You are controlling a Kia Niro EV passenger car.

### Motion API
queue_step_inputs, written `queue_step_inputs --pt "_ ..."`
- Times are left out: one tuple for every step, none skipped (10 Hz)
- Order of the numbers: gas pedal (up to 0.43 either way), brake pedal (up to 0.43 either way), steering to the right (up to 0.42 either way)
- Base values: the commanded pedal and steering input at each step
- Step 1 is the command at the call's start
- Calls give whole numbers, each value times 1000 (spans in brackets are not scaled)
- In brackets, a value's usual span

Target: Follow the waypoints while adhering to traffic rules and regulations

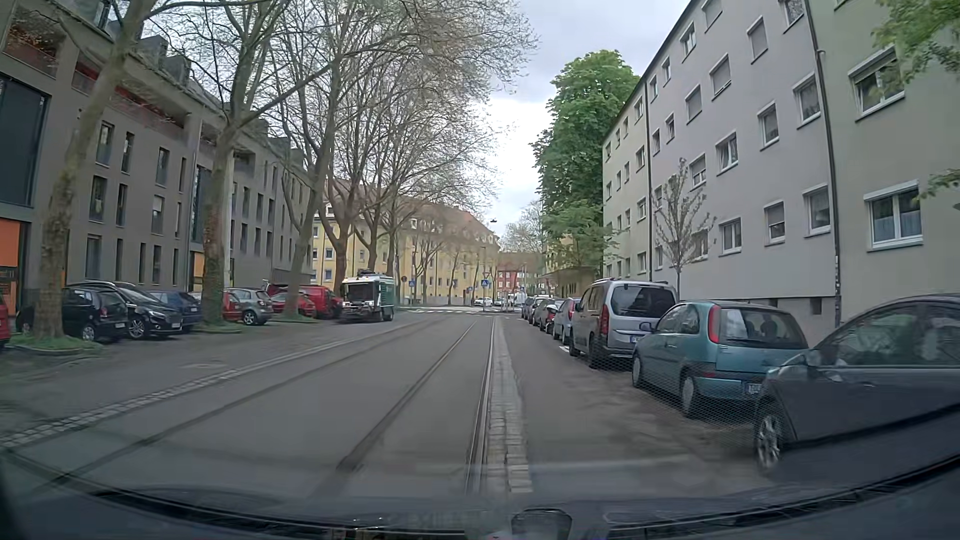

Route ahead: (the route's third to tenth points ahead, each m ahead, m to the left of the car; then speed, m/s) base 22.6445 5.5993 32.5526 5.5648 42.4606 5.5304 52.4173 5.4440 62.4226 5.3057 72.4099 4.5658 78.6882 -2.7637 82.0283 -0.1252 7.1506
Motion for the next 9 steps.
queue_step_inputs --pt "87 0 1" --pt "87 0 1" --pt "87 0 1" --pt "87 0 1" --pt "87 0 1" --pt "87 0 1" --pt "87 0 1" --pt "87 0 1" --pt "87 0 2"
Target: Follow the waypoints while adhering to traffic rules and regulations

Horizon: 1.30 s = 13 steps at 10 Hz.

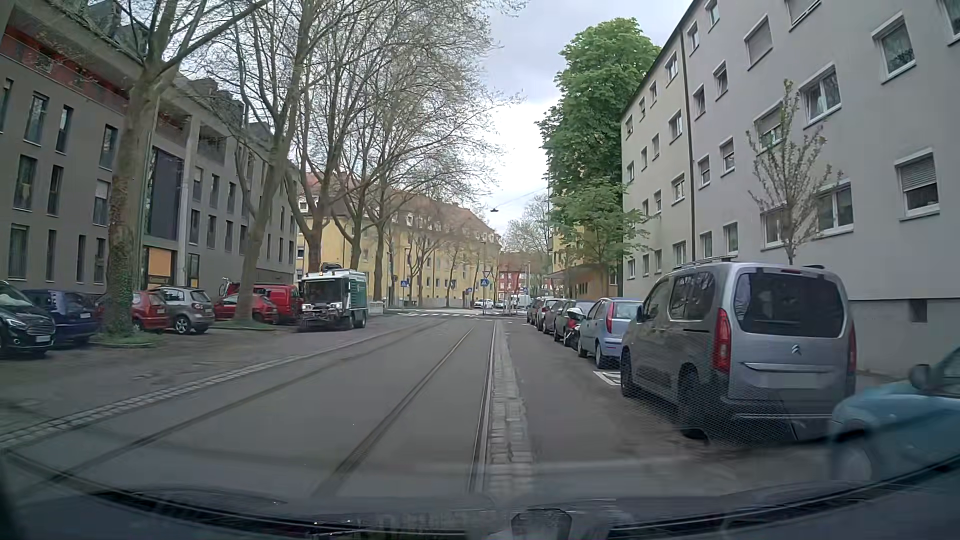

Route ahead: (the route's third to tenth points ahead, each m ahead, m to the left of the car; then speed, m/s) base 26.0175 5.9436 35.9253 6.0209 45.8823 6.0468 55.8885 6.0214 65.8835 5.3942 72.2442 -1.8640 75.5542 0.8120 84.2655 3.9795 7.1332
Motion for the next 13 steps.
queue_step_inputs --pt "87 0 2" --pt "87 0 2" --pt "87 0 3" --pt "87 0 3" --pt "79 0 3" --pt "79 0 3" --pt "79 0 3" --pt "79 0 2" --pt "79 0 1" --pt "79 0 0" --pt "79 0 0" --pt "79 0 0" --pt "79 0 0"
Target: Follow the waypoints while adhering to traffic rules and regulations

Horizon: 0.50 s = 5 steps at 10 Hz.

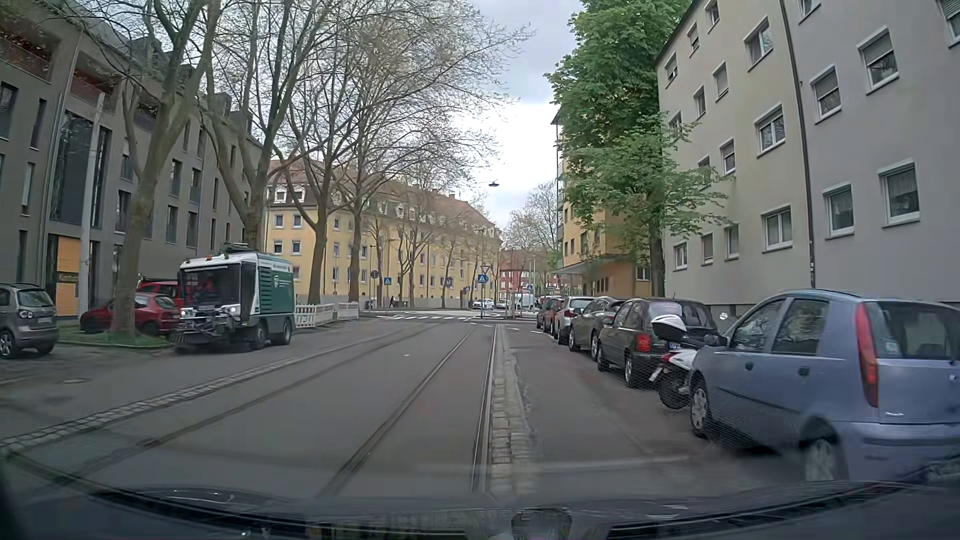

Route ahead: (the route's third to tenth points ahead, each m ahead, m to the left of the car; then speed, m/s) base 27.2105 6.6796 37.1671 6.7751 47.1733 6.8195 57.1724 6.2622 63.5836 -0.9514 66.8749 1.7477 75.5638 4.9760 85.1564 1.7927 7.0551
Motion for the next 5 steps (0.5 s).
queue_step_inputs --pt "79 0 0" --pt "79 0 1" --pt "79 0 1" --pt "59 0 1" --pt "59 0 2"
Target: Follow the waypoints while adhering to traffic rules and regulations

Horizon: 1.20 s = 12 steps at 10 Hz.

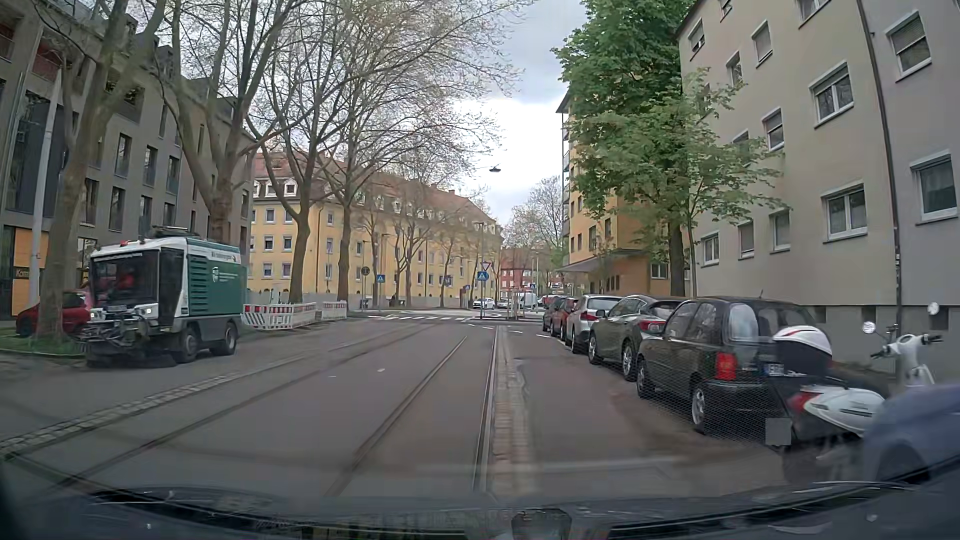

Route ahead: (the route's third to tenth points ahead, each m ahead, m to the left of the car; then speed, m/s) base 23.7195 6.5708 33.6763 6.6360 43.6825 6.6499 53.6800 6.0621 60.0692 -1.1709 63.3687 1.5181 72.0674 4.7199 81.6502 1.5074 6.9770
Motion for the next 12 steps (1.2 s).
queue_step_inputs --pt "47 0 3" --pt "28 0 3" --pt "20 0 3" --pt "20 0 4" --pt "20 0 5" --pt "20 0 5" --pt "8 0 5" --pt "8 0 4" --pt "8 0 4" --pt "8 0 3" --pt "8 0 3" --pt "20 0 3"
